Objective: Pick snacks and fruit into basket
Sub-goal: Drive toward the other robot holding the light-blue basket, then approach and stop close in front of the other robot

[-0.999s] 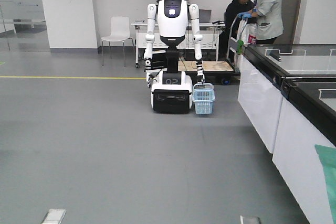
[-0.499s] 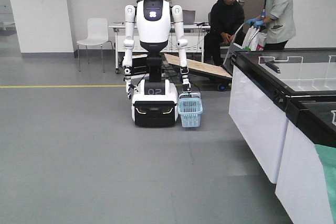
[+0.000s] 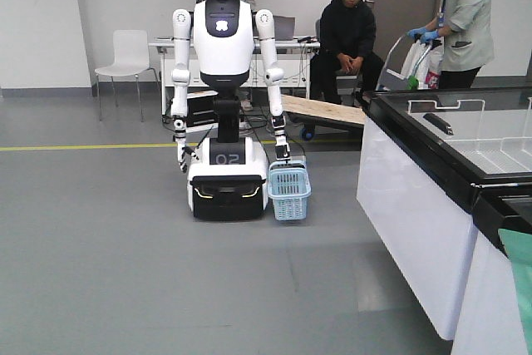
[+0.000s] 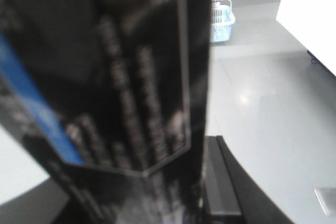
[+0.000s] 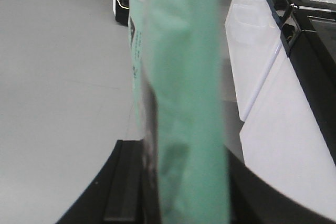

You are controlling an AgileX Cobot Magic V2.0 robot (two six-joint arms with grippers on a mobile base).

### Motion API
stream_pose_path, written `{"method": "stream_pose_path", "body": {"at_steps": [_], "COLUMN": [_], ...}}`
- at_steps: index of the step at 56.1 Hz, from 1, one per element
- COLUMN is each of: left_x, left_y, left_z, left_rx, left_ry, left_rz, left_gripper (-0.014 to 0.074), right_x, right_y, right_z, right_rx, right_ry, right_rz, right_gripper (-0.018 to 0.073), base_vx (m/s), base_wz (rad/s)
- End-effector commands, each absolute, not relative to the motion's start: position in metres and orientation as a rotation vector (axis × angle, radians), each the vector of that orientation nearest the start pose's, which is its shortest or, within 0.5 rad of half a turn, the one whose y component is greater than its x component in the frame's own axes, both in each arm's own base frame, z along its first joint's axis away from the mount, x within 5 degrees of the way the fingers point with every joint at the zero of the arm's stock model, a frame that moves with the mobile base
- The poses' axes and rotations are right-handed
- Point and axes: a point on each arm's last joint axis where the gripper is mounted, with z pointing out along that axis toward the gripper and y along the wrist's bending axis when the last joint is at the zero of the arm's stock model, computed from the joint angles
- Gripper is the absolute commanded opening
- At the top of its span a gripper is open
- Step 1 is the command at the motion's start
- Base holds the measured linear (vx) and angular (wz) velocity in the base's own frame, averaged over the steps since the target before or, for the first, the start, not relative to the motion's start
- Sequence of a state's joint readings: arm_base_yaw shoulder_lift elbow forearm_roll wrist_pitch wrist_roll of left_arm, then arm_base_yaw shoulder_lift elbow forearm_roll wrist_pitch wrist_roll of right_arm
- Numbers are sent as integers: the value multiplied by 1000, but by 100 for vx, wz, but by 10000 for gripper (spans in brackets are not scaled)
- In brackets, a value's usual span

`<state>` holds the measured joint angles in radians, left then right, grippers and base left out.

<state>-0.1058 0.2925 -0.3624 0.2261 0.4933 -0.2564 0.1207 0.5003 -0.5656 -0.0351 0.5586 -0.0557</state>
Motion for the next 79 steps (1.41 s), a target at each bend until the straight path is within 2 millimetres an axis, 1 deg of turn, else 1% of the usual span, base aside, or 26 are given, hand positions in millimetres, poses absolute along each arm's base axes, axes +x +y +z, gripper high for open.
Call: {"method": "stream_pose_path", "body": {"at_steps": [1,22,79], "left_x": [73,73,73], "left_y": [1,1,1], "left_z": [293,293,293], "left_rx": [-7,-7,-7], "left_ry": [1773,1774,1773], "left_rz": [-25,-24,-25], "left_gripper": [199,199,199], "right_x": [101,101,101], "right_y": [11,11,11], "right_z": [334,333,333], "right_rx": [-194,-195,-194], "right_ry": [1847,1848,1848], "right_rz": [-3,-3,-3], "right_gripper": [-8,-8,-8], "base_vx": [51,52,53], "base_wz": [-8,-2,12]}}
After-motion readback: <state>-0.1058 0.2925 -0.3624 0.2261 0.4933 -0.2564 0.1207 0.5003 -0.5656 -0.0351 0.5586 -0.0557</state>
